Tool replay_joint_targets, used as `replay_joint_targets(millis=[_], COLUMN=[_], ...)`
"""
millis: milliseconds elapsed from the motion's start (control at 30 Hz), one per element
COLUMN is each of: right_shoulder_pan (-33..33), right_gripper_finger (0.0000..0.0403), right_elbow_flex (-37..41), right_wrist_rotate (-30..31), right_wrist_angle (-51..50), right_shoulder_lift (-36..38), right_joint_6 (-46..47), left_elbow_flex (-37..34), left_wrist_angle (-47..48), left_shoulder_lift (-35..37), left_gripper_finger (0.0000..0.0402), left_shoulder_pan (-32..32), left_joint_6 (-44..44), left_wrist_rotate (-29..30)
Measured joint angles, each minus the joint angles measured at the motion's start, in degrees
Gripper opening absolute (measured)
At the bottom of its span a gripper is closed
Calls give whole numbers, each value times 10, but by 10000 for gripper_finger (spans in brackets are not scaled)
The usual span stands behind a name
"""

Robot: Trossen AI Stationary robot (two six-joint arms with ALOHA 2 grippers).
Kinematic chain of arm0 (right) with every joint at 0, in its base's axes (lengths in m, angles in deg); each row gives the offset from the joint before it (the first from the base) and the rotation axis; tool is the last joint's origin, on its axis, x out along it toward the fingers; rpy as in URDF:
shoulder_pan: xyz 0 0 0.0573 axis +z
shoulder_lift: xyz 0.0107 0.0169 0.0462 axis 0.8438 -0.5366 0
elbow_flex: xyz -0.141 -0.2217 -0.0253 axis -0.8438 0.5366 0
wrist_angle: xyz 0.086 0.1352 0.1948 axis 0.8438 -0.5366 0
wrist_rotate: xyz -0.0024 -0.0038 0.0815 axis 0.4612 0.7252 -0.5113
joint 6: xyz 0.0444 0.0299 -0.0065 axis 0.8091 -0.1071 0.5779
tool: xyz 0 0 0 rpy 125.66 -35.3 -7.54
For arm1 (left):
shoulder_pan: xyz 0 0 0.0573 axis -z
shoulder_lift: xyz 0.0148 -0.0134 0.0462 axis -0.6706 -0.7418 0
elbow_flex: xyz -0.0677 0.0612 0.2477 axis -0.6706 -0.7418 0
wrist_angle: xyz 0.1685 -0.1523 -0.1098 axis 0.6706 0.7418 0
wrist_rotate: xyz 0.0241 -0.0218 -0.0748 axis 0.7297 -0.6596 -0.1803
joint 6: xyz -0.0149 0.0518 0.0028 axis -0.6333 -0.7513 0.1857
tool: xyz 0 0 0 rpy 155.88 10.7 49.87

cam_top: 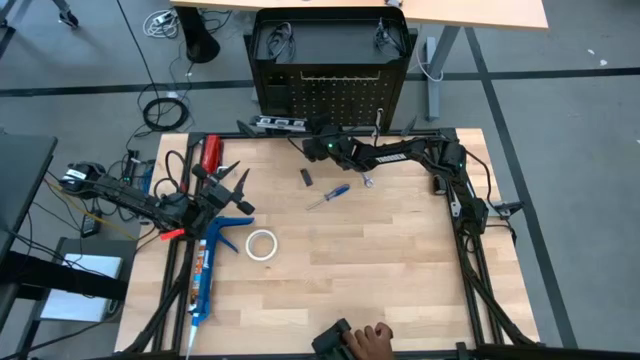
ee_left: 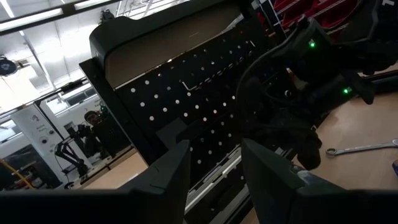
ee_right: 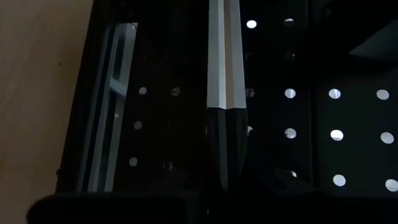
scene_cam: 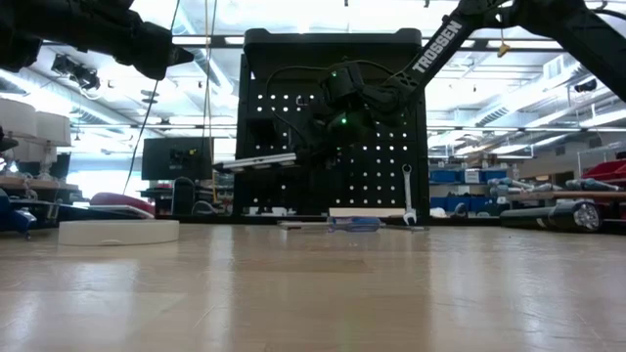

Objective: Hang tools onto peg board
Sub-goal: Put the spirit level onto the black pegboard

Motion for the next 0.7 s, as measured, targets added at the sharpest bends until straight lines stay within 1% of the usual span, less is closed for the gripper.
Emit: replay_joint_targets(millis=[167,433,700], right_shoulder_pan=[-1,-6,-7], right_gripper_finger=[66,74,81], right_elbow_flex=[0,0,0], right_wrist_rotate=[0,-24,-24], right_wrist_angle=[-2,-5,-5], right_shoulder_lift=[0,0,0], right_joint_6=[3,10,13], left_elbow_flex=[0,0,0], left_wrist_angle=[0,0,0], left_shoulder_lift=[0,0,0], left_gripper_finger=[152,152,152], left_shoulder_pan=[0,0,0], left_joint_6=[0,0,0], left_wrist_rotate=[1,2,2])
